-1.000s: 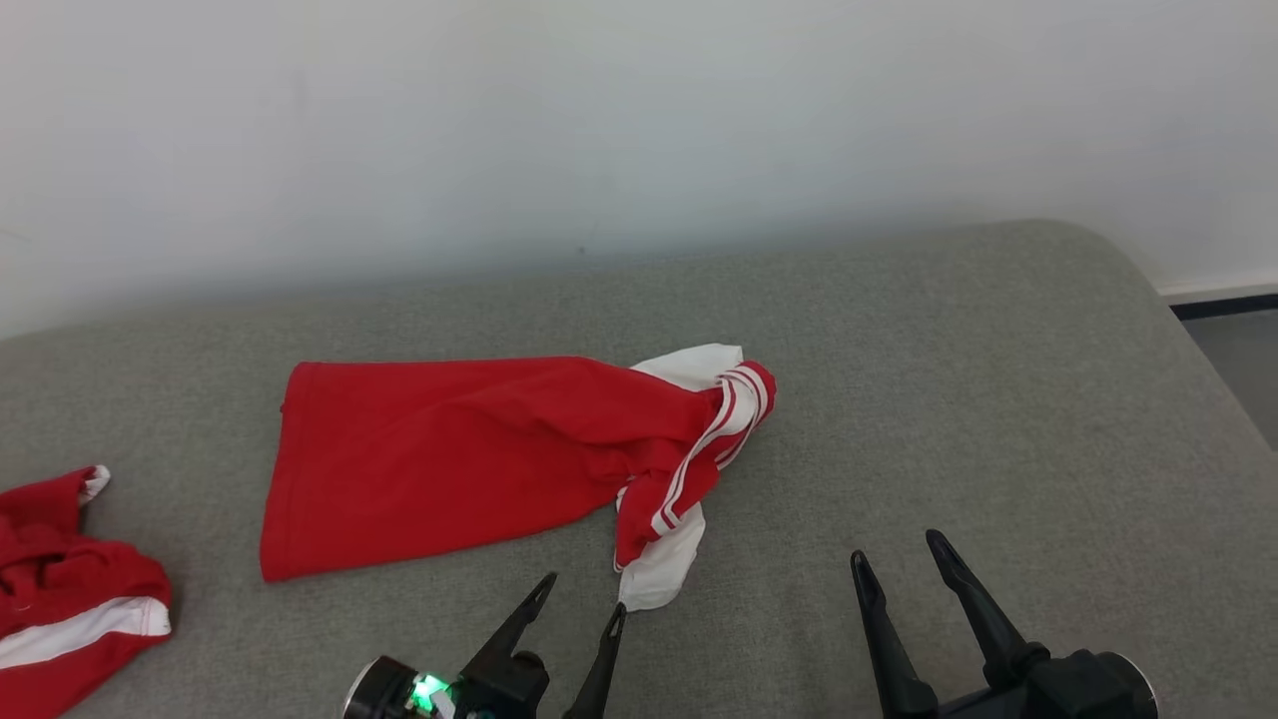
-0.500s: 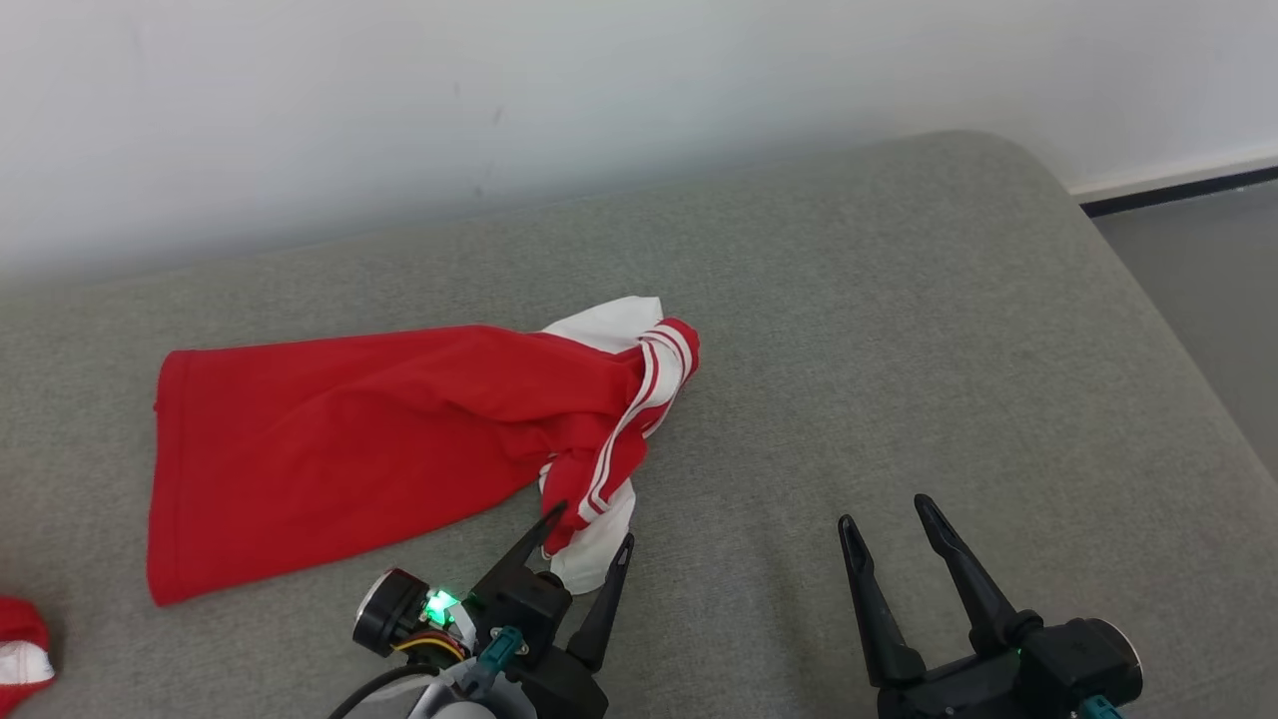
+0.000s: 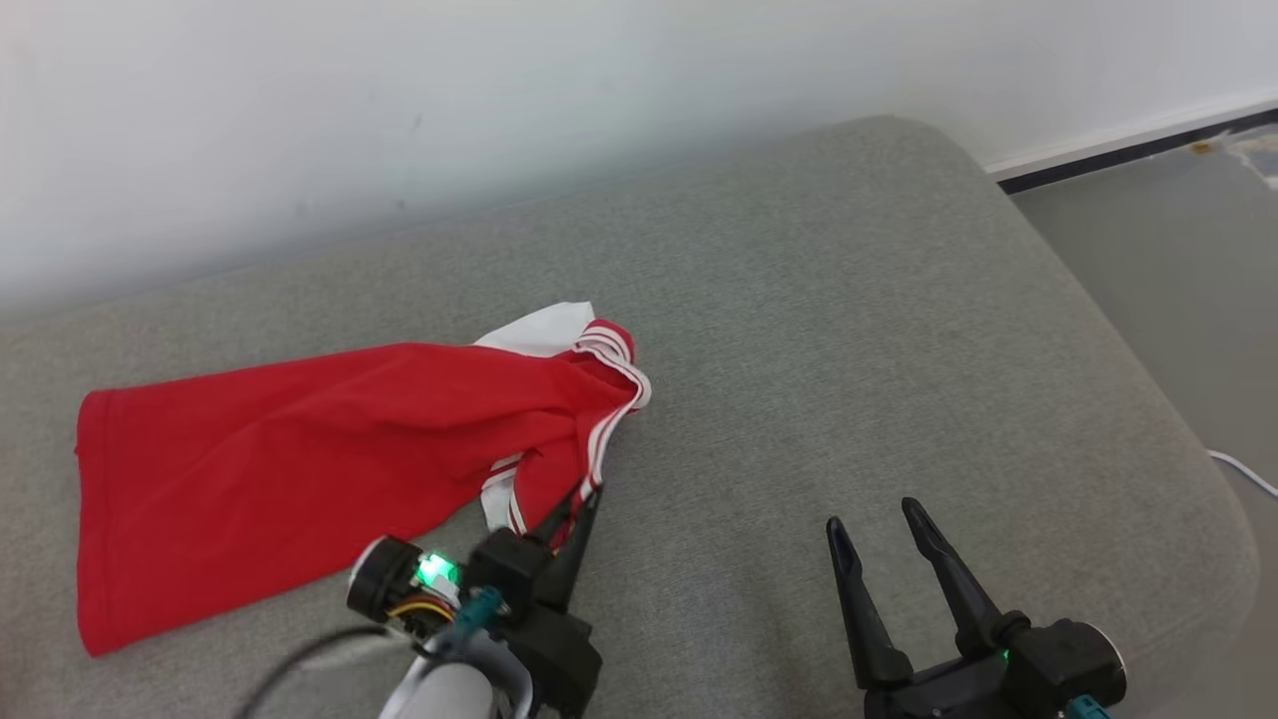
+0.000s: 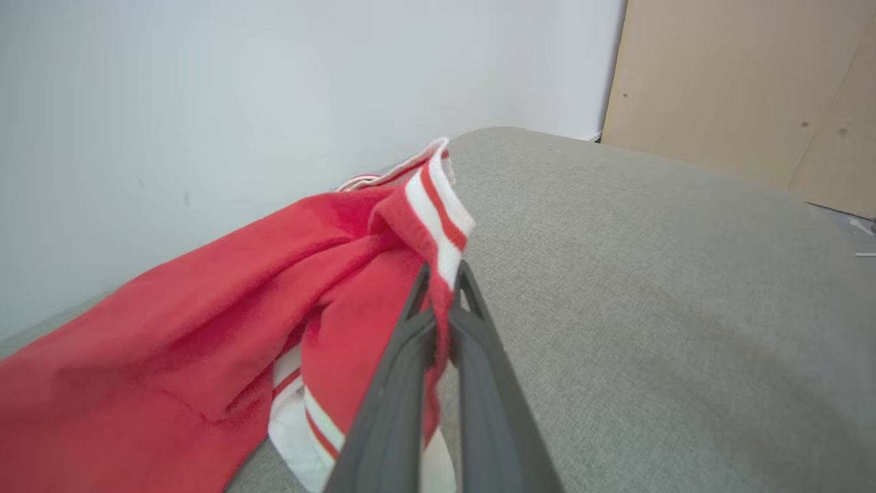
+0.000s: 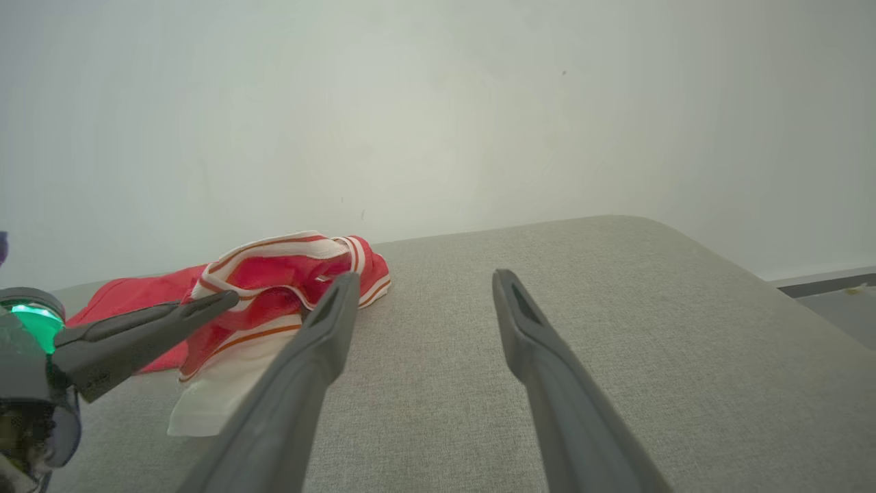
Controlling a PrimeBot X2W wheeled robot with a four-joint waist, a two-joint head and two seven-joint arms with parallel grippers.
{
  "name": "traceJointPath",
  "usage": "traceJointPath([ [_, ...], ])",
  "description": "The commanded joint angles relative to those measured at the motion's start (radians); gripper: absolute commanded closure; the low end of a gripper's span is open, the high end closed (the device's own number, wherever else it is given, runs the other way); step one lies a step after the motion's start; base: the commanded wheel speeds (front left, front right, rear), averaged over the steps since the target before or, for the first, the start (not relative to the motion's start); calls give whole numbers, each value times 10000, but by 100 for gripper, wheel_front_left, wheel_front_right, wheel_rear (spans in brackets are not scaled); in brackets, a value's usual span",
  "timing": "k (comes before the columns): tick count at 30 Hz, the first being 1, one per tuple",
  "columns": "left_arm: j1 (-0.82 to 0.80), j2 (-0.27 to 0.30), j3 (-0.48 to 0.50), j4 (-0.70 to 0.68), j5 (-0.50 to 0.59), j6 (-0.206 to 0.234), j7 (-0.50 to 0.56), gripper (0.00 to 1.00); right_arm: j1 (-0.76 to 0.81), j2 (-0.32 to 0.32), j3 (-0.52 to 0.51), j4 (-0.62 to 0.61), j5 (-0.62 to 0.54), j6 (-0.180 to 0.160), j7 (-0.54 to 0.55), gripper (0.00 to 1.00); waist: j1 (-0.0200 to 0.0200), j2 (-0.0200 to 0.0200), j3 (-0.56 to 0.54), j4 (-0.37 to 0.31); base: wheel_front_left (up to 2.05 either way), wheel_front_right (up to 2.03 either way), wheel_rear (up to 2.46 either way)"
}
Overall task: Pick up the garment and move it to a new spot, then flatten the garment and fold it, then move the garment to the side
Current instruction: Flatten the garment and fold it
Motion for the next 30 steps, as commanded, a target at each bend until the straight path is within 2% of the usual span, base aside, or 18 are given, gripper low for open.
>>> traceJointPath([
  [1, -214, -3, 78, 1, -420, -110, -43, 100, -65, 45, 54, 16, 46, -18, -11, 0, 0, 0, -162, -204, 0, 0, 0],
  [5, -838, -45, 191, 241, -2281, -304, -43, 100, -65, 111, 197, 80, 156, -18, -11, 0, 0, 0, -331, -591, 0, 0, 0],
  [10, -2549, -39, -464, 306, -4594, -308, 439, 100, 109, 157, 194, 174, 253, -18, -11, 0, 0, 0, -502, -1024, 0, 0, 0],
  [16, -4925, -24, -605, 108, -6581, -313, 1335, 100, 326, 179, 48, 201, 336, -18, -11, 0, 0, 0, -743, -1293, 0, 0, 0],
  [20, -6517, 143, -481, -84, -7383, -314, 1746, 100, 402, 182, -13, 203, 360, -18, -11, 0, 0, 0, -876, -1296, 0, 0, 0],
  [25, -8153, 540, -67, -9, -7722, -313, 1385, 100, 400, 186, -7, 147, 309, -18, -10, 0, 0, 0, -941, -1049, 0, 0, 0],
  [27, -8256, 744, 106, 142, -7911, -301, 1244, 100, 412, 183, -25, 137, 246, -18, -10, 0, 0, 0, -957, -905, 0, 0, 0],
  [30, -7508, 1054, 274, 437, -8319, -302, 1284, 100, 494, 183, -77, 117, 214, -18, -10, 0, 0, 0, -953, -630, 0, 0, 0],
])
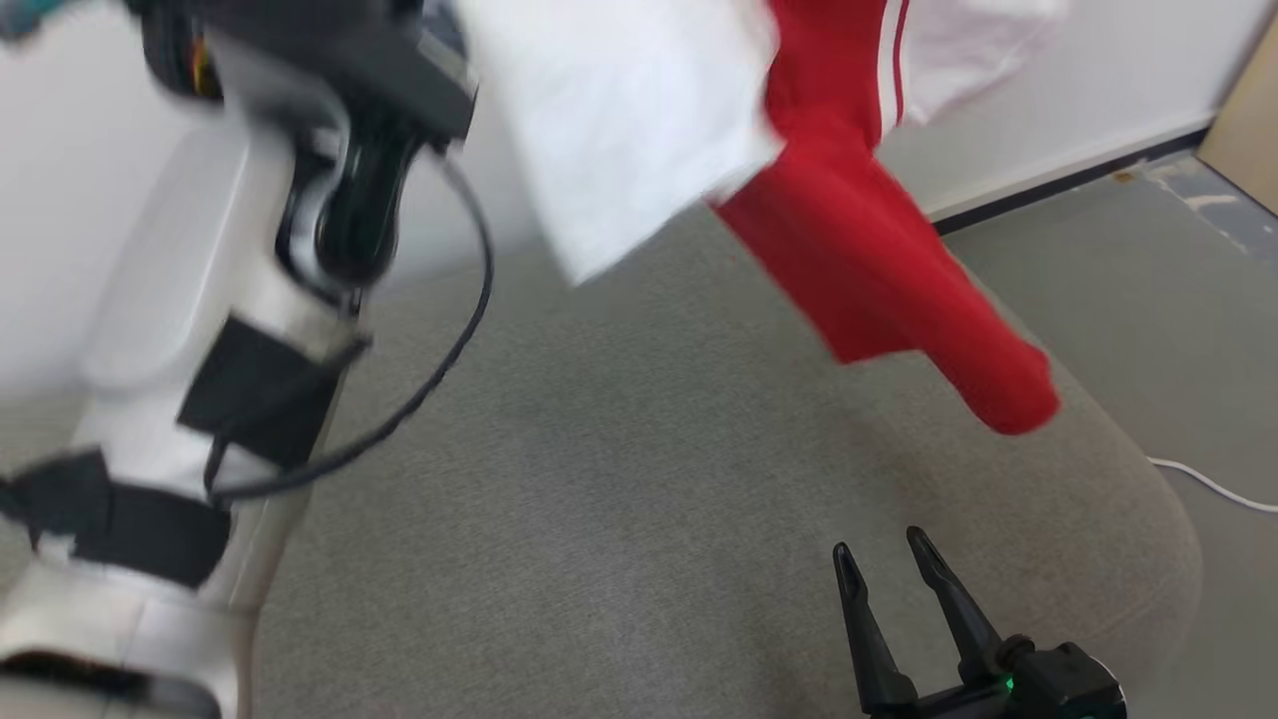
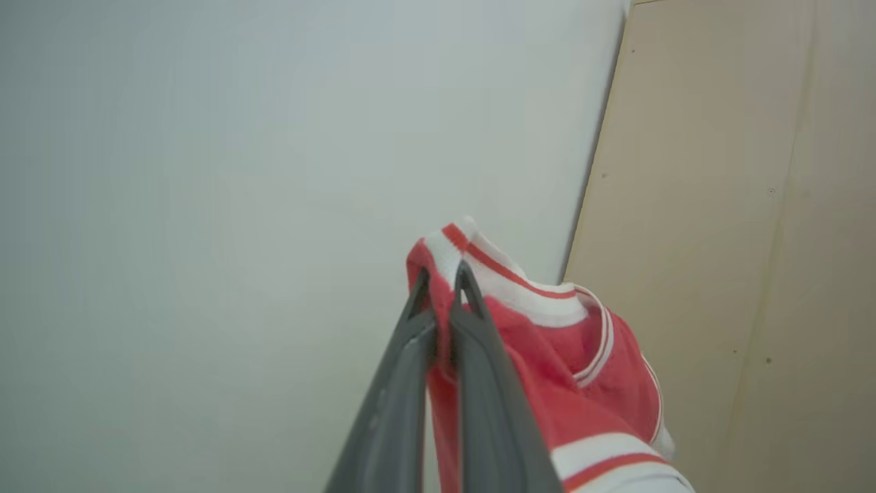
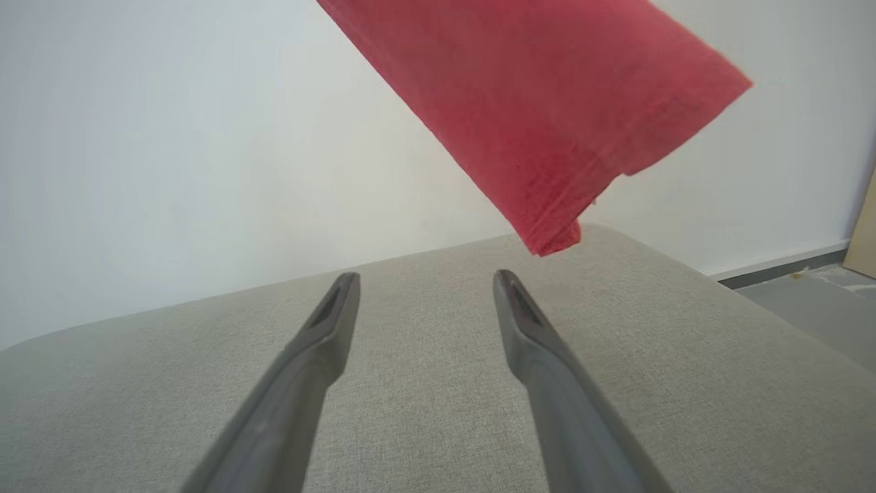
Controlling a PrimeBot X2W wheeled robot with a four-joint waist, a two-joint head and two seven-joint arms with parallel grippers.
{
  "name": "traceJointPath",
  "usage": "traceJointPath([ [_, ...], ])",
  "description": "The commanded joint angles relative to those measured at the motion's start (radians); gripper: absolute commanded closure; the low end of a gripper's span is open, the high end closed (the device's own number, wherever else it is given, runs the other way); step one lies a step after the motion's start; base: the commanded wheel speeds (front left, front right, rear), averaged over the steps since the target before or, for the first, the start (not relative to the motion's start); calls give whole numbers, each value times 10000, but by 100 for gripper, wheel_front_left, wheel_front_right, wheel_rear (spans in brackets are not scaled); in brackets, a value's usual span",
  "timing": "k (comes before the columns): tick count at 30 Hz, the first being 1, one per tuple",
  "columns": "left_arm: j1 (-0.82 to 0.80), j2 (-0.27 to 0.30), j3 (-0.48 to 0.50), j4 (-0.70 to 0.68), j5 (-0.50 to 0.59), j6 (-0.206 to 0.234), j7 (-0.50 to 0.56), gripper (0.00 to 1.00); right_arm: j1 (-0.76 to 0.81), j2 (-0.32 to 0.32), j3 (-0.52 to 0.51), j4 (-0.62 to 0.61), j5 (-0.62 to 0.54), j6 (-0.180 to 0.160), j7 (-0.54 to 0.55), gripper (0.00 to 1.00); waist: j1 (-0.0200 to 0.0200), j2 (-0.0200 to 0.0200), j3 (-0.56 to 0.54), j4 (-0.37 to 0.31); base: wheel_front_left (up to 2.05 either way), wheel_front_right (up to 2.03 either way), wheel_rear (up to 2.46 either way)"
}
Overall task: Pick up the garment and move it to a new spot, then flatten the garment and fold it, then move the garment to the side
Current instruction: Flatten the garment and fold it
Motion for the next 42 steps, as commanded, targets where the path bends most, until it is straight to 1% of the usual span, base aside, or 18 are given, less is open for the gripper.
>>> traceJointPath([
  [1, 944, 199, 11, 199, -309, 13, 75, 100, 155, 22, -6, -11, -52, -18, -10, 0, 0, 0, 4, 327, 0, 0, 0],
  [5, 2923, 731, 125, 780, -719, 70, 33, 100, 249, 23, -49, 49, -115, -18, -10, 0, 0, 0, 117, 777, 0, 0, 0],
  [8, 4418, 871, 266, 1538, -997, 194, -73, 100, 281, -2, 39, 131, -107, -18, -9, 0, 0, 0, 254, 1128, 0, 0, 0],
  [9, 4418, 871, 266, 1538, -997, 194, -73, 100, 281, -2, 39, 131, -107, -18, -9, 0, 0, 0, 254, 1128, 0, 0, 0],
  [14, 5804, 1253, 758, 2676, -1329, 252, -811, 100, 44, -74, 130, 196, -61, -18, -10, 0, 0, 0, 502, 1466, 0, 0, 0],
  [15, 5946, 1305, 853, 2815, -1331, 277, -942, 84, 23, -97, 149, 214, -44, -18, -9, 0, 0, 0, 520, 1513, 0, 0, 0],
  [16, 6067, 1353, 910, 2918, -1257, 263, -1038, 74, 11, -116, 134, 219, -27, -18, -10, 0, 0, 0, 539, 1579, 0, 0, 0],
  [18, 6233, 1467, 1108, 3040, -1231, 214, -1180, 80, -18, -140, 158, 261, -19, -18, -10, 0, 0, 0, 543, 1684, 0, 0, 0],
  [19, 6378, 1653, 1329, 3106, -1079, 196, -1261, 69, -27, -154, 213, 323, -6, -18, -10, 0, 0, 0, 521, 1747, 0, 0, 0],
  [20, 6466, 1685, 1402, 3111, -980, 190, -1271, 54, -29, -153, 226, 341, -12, -18, -10, 0, 0, 0, 499, 1772, 0, 0, 0],
  [21, 6535, 1690, 1497, 3032, -890, 151, -1278, 0, -26, -154, 237, 357, -16, -18, -10, 0, 0, 0, 487, 1795, 0, 0, 0],
  [24, 6755, 1749, 2074, 2529, -523, 76, -1284, 0, 19, -178, 295, 412, 30, -18, -10, 0, 0, 0, 424, 1864, 0, 0, 0],
  [27, 7320, 1819, 2965, 1601, 72, 122, -1286, 0, 67, -201, 301, 440, 69, -18, -10, 0, 0, 0, 376, 1898, 0, 0, 0],
  [30, 8254, 1654, 3733, 237, 1103, 277, -1277, 0, 198, -205, 164, 430, 88, -18, -10, 0, 0, 0, 321, 2014, 0, 0, 0],
  [33, 9350, 1260, 4123, -1254, 2250, 347, -1278, 0, 346, -216, 113, 496, 98, -18, -10, 0, 0, 0, 264, 2206, 0, 0, 0],
  [35, 10076, 904, 4006, -2114, 2997, 269, -1277, 0, 392, -219, 95, 509, 90, -18, -10, 0, 0, 0, 222, 2321, 0, 0, 0],
  [38, 10819, 547, 3367, -3057, 4204, 186, -1279, 0, 356, -216, 181, 564, 111, -18, -10, 0, 0, 0, 192, 2387, 0, 0, 0],
  [42, 11070, 655, 1979, -3512, 6103, 76, -1278, 0, 190, -254, 231, 566, 165, -18, -10, 0, 0, 0, 219, 2378, 0, 0, 0],
])
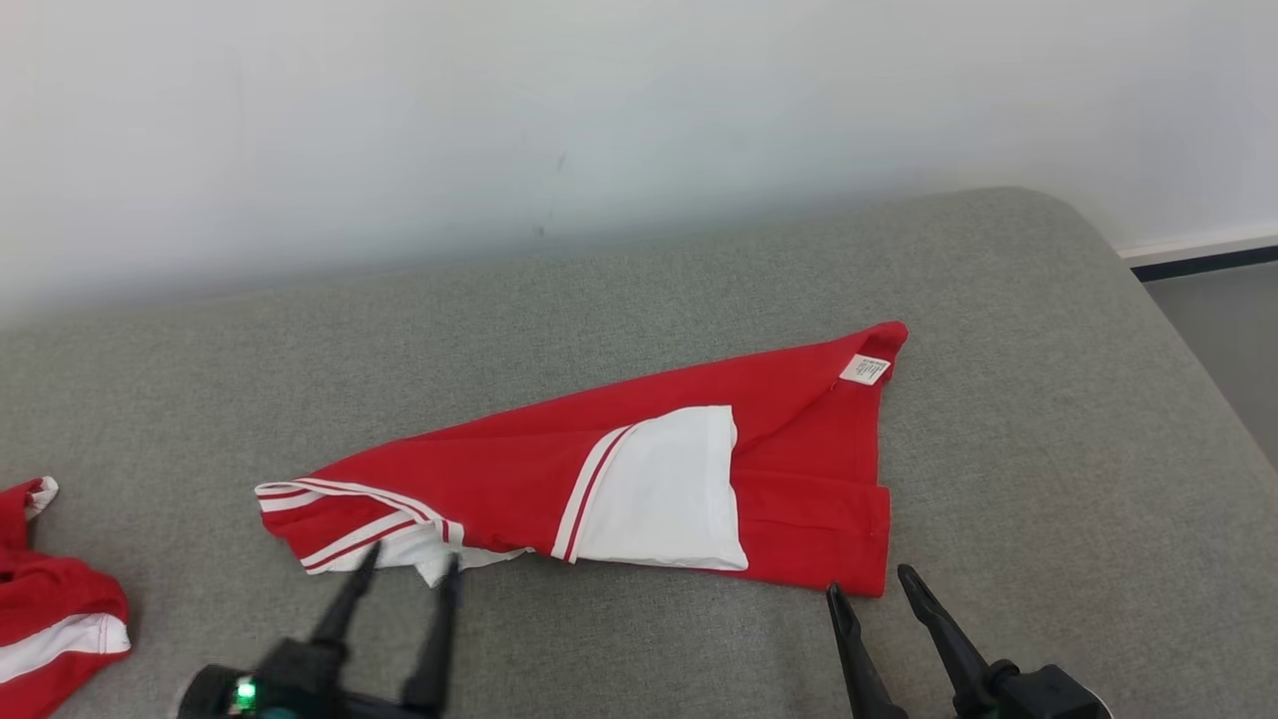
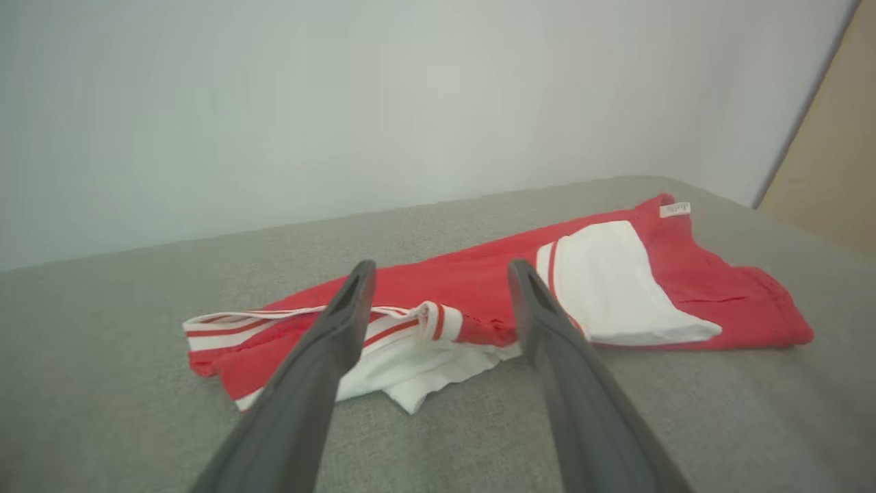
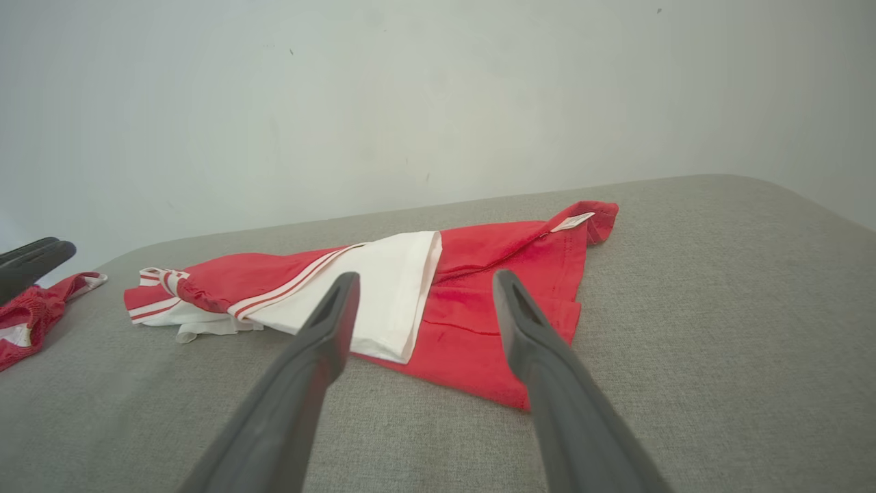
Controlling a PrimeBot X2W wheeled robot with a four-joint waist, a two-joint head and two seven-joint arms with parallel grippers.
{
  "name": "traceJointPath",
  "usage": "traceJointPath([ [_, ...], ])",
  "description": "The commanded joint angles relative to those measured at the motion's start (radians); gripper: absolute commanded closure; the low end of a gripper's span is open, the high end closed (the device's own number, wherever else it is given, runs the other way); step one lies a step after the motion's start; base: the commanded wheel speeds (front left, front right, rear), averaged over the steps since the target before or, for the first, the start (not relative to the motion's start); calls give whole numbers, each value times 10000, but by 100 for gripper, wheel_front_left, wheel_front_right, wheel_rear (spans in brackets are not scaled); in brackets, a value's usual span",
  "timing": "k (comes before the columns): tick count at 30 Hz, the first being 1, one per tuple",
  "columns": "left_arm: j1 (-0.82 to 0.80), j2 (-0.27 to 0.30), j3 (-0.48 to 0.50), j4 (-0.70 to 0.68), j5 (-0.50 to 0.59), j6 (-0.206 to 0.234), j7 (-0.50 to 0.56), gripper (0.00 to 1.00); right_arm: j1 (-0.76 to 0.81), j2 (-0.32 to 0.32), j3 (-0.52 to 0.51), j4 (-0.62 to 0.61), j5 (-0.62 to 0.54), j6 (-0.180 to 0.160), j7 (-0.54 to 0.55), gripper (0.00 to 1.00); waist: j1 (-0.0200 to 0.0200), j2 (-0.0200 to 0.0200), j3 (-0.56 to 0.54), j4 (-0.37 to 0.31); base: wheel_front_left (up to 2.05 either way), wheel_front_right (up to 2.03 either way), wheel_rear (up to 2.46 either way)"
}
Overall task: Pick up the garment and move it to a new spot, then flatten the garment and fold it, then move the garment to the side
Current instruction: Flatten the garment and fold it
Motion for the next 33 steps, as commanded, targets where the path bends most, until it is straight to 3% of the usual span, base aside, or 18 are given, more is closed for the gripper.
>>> traceJointPath([
  [1, -44, 103, -348, 19, 450, -30, -41, 0, -92, -71, 23, -18, 104, -18, -10, 0, 1, 0, 18, -28, 0, 0, 0],
  [7, -1010, 509, -2657, 906, 2970, -107, -41, 0, -77, -208, 24, -39, 139, -18, -10, 0, 1, 0, 87, -244, 0, 0, 0],
  [15, -2579, 616, -4273, 2835, 5081, 238, -40, 0, -175, -197, 53, -47, 174, -19, -10, 0, 1, 0, 274, -642, 0, 0, 0],
  [24, -3698, 677, -4744, 3934, 5298, 1115, -41, 0, -273, -78, -12, -41, 242, -19, -10, 0, 1, 0, 522, -1057, 0, 0, 0],
  [32, -4206, 693, -4972, 4702, 4845, 1321, -41, 0, -419, 11, -121, -30, 385, -19, -10, 0, 1, 0, 749, -1208, 0, 0, 0],
  [33, -4259, 673, -5006, 4764, 4785, 1324, -41, 26, -434, 17, -136, -25, 398, -19, -10, 0, 1, 0, 760, -1208, 0, 0, 0],
])
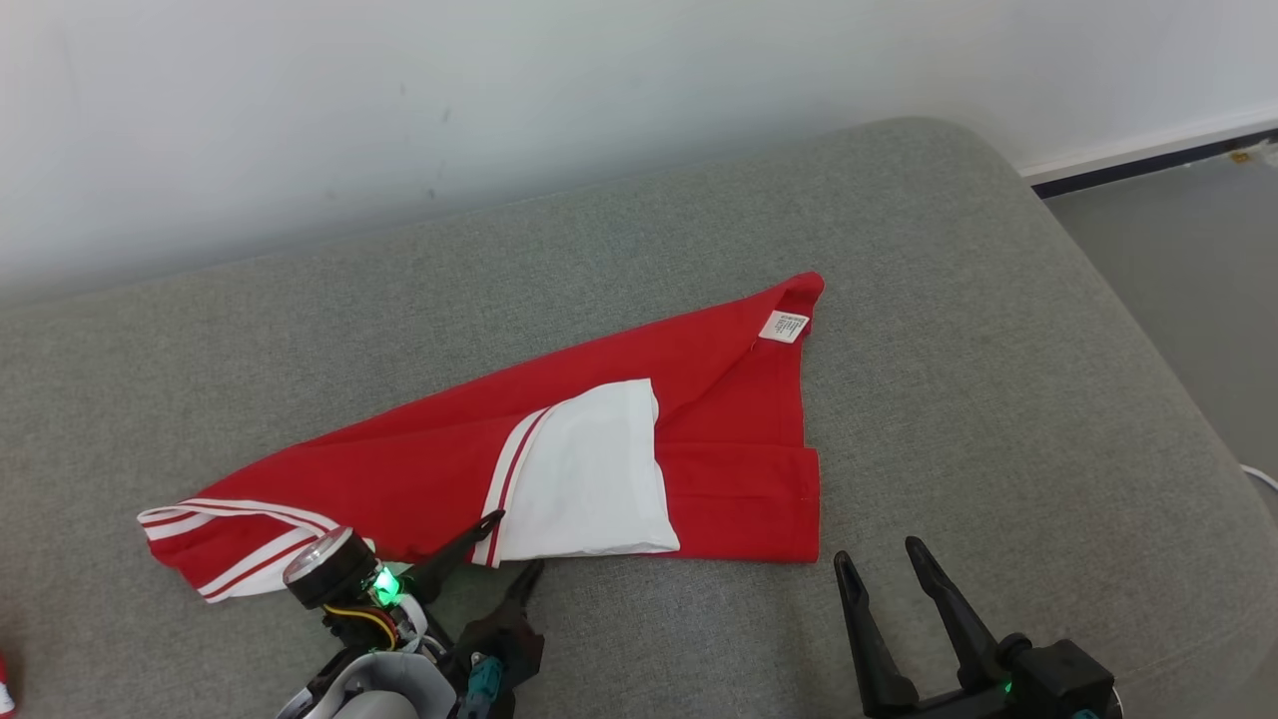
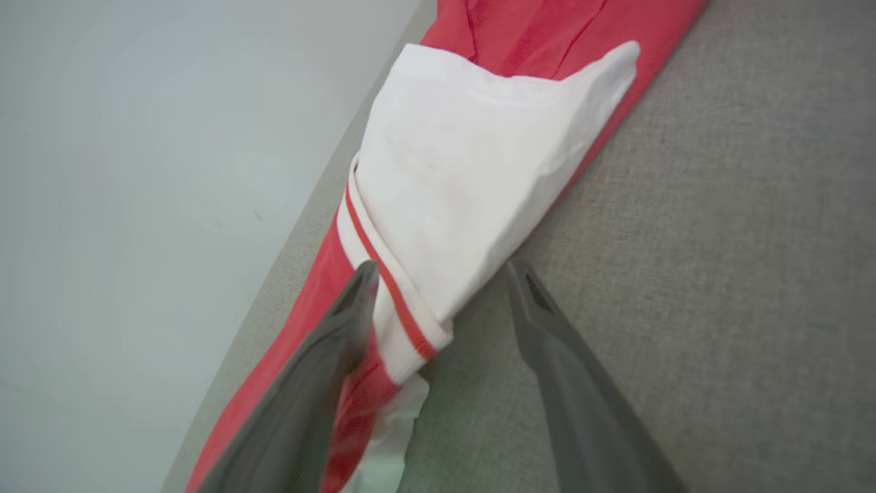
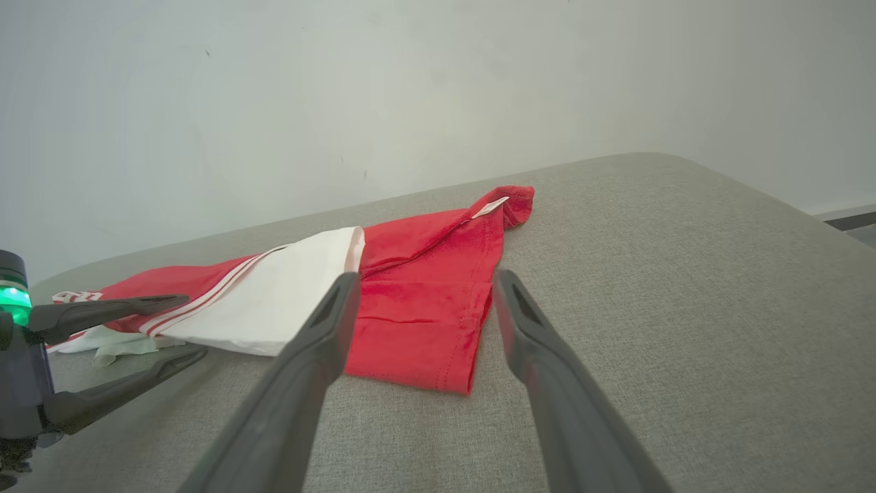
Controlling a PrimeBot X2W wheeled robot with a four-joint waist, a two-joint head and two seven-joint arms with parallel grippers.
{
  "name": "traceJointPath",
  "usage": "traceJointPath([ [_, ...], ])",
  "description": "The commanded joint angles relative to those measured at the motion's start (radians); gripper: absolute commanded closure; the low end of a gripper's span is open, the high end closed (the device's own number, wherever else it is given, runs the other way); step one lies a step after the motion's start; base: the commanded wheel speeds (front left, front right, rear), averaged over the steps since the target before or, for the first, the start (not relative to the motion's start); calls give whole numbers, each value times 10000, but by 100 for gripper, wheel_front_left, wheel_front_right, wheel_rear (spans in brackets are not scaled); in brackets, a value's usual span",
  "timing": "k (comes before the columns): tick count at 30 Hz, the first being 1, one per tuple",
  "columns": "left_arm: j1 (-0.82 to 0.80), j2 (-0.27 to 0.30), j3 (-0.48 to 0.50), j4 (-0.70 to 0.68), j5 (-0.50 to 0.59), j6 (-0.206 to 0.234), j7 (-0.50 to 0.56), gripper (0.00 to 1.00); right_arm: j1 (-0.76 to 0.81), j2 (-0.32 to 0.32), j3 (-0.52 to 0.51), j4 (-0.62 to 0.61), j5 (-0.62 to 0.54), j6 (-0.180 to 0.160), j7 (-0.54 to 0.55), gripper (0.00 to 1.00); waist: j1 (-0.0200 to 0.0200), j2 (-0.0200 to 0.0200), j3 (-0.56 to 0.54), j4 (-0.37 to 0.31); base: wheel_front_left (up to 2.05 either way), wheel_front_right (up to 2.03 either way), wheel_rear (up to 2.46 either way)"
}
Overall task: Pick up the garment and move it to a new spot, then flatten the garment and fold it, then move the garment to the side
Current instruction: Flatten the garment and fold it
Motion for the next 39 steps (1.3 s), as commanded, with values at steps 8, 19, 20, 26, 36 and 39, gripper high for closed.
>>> traceJointPath([
  [8, -500, -83, 332, -95, -1119, -105, -39, 100, -38, 65, -136, -35, 75, -19, -10, 0, 0, 0, -4, 59, 0, 0, 0],
  [19, -3234, 1281, 2332, 350, -2945, -1003, -38, 100, -318, 113, 134, -85, 111, -19, -10, 0, 0, 0, 545, -304, 0, 0, 0],
  [20, -3577, 1513, 2368, 481, -2895, -1040, -32, 100, -386, 118, 160, -89, 120, -19, -10, 0, 0, 0, 651, -401, 0, 0, 0],
  [26, -5093, 2317, 2860, 1301, -2961, -827, -19, 0, -668, 160, 234, -145, 149, -19, -10, 0, 0, 0, 1241, -793, 0, 0, 0],
  [36, -4594, 2113, 4030, 747, -4165, -517, -36, 0, -651, 220, -35, -189, 123, -19, -10, 0, 0, 0, 1612, -533, 0, 0, 0],
  [39, -3461, 1878, 4520, -389, -4565, -342, -37, 0, -573, 229, -79, -177, 102, -19, -10, 0, 0, 0, 1442, -231, 0, 0, 0],
])
